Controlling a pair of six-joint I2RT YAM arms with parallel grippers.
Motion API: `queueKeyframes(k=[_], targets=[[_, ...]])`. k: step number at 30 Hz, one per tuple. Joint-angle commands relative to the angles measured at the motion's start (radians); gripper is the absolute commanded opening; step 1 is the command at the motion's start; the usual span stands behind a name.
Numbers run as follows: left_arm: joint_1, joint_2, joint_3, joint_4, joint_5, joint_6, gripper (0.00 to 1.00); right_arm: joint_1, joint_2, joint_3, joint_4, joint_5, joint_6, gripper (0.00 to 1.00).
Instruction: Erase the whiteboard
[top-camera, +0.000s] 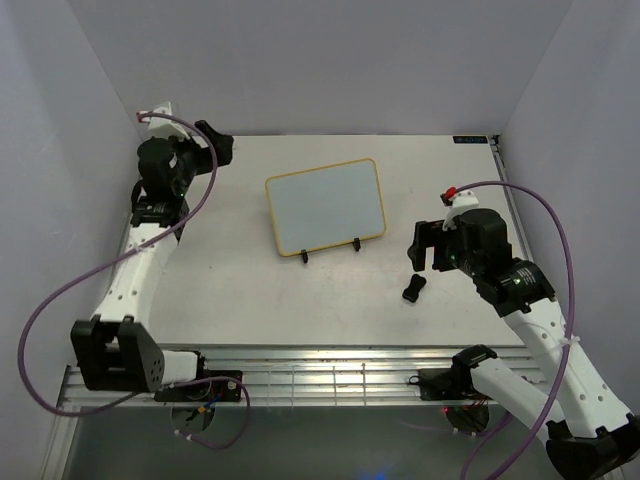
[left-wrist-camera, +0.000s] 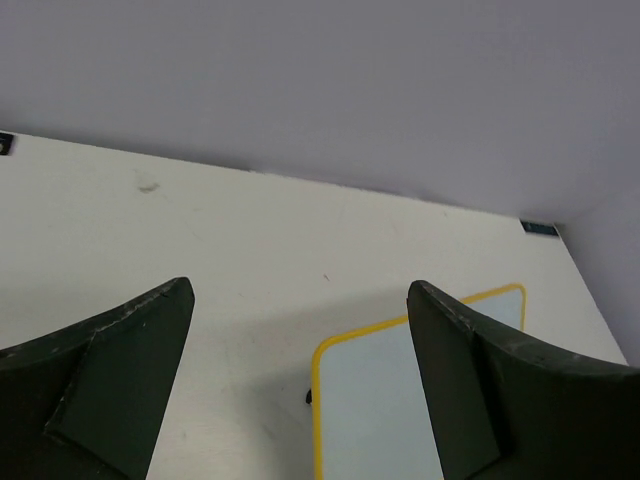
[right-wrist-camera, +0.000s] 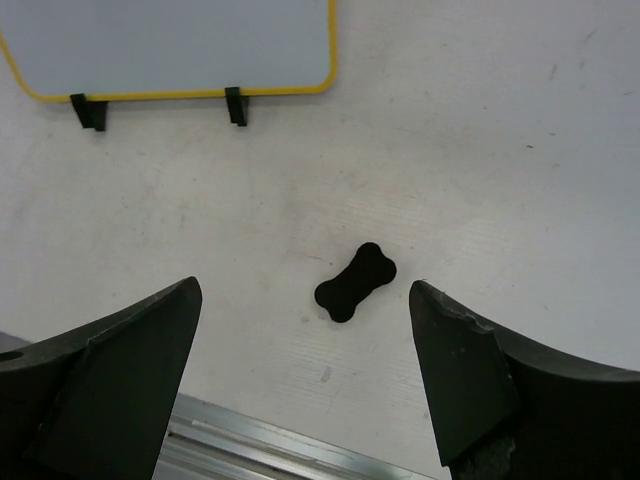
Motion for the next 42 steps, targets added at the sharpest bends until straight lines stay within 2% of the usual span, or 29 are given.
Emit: queueKeyframes(k=[1,3,8,12,15,19,29,32,37,42], targets=[[0.002,-0.176,-0.012,-0.379,-0.276,-0.060,0.98,-0.002,-0.020,0.001,0.080,0.200,0.039,0.90],[0.003,-0.246,-0.041,-0.458,-0.290,-0.058,0.98,-0.002,-0.038,0.013,0.078,0.270,0.027,0.90],[0.002,-0.527,-0.182,-0.591,-0.229,0.008,0.98,-0.004,-0.096,0.071,0.032,0.272,-0.007,0.90],[0.000,-0.698,-0.219,-0.723,-0.300,0.126,0.98,-0.002,-0.188,0.072,-0.009,0.287,-0.024,0.90],[-0.006,-0.799,-0.219,-0.783,-0.343,0.160,0.98,-0.002,-0.242,0.061,-0.040,0.248,-0.025,0.90],[-0.021,-0.919,-0.285,-0.779,-0.310,0.187,0.98,-0.002,-0.294,0.041,-0.054,0.194,-0.014,0.90],[-0.024,-0.912,-0.170,-0.851,-0.334,0.149,0.98,-0.002,-0.316,0.041,-0.095,0.327,-0.063,0.90],[-0.023,-0.901,-0.126,-0.860,-0.354,0.144,0.98,-0.002,-0.323,0.047,-0.094,0.338,-0.083,0.90],[-0.026,-0.892,-0.100,-0.864,-0.305,0.124,0.98,-0.002,-0.331,0.065,-0.098,0.350,-0.097,0.90],[-0.027,-0.904,-0.096,-0.868,-0.367,0.120,0.98,-0.002,-0.331,0.076,-0.100,0.335,-0.096,0.90]])
